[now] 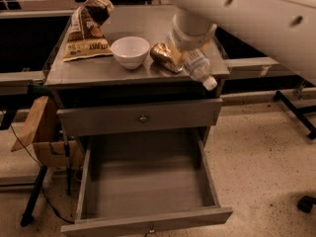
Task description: Pick blue plastic bottle from middle drawer and place on counter
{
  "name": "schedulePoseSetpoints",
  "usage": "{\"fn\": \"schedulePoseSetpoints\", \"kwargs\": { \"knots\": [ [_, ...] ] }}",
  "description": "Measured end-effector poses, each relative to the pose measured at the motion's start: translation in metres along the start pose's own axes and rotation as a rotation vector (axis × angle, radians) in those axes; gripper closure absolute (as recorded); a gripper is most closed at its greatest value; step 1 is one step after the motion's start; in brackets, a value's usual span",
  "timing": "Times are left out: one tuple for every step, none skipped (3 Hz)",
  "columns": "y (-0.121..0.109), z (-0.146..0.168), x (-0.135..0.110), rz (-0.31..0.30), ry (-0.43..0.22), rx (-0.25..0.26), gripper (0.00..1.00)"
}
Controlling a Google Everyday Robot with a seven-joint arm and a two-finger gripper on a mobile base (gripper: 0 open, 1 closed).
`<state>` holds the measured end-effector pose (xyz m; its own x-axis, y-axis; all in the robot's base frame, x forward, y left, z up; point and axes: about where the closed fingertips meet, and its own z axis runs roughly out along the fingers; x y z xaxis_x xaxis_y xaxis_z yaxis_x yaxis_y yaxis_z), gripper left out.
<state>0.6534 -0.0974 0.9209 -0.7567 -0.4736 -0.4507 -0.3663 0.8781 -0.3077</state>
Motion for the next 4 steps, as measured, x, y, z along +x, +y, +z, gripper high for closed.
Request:
{"fn": "schedulePoseSetpoints", "kwargs": {
  "knots": [
    [-0.044, 0.000, -0.037, 0.069, -0.018, 0.043, 1.00],
    [-0.076, -0.011, -0.096, 0.153, -0.127, 0.043, 1.00],
    [-0.077, -0.005, -0.133, 0.227, -0.221, 0.037, 1.00],
    [-0.060, 0.021, -0.160, 0.261, -0.273, 0.025, 1.00]
  ]
}}
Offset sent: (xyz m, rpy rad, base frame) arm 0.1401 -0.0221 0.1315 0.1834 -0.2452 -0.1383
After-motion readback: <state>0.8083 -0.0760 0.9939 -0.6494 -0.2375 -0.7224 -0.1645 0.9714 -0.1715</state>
